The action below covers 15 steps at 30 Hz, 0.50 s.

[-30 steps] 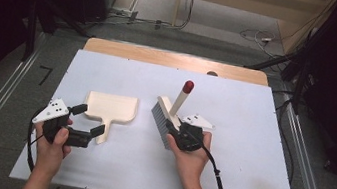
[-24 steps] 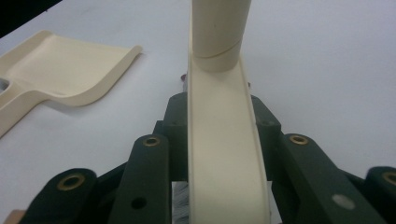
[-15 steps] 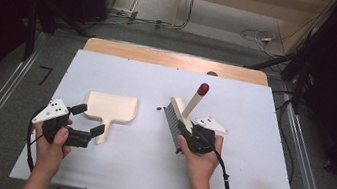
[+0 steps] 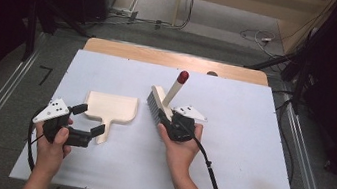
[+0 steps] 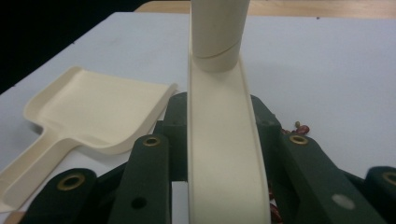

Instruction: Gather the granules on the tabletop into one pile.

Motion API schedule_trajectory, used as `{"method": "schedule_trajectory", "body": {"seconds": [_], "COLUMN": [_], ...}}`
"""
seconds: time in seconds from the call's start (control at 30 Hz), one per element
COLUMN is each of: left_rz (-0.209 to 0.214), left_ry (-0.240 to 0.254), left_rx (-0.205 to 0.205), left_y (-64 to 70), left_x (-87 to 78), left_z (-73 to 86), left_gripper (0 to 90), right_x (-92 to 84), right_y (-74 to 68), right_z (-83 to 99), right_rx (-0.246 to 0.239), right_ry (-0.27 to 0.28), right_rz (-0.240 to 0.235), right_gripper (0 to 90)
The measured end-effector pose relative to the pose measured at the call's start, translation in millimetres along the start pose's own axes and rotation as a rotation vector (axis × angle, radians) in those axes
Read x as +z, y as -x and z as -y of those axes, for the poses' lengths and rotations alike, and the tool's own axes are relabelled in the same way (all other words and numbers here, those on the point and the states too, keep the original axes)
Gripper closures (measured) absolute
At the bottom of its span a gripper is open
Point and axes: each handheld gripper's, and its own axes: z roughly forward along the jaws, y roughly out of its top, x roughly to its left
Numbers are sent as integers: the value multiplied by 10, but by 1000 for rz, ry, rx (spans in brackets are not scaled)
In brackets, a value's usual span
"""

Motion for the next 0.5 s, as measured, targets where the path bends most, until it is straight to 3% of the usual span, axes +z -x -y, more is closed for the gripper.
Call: {"method": "schedule_trajectory", "body": {"seconds": [0.17,0.5], "left_rz": [2,6], "left_ry": [3,-13], "left_rx": [-4,8], "left_y": [-11,16], "left_x": [-2,36], "left_z": [3,4], "left_gripper": [0,0], "right_x": [45,-137], "right_y": [100,390], "right_z": [27,95], "right_rx": [-5,21], "right_ry": [-16,-5], "right_rz": [66,125], "right_gripper": [658,658]}}
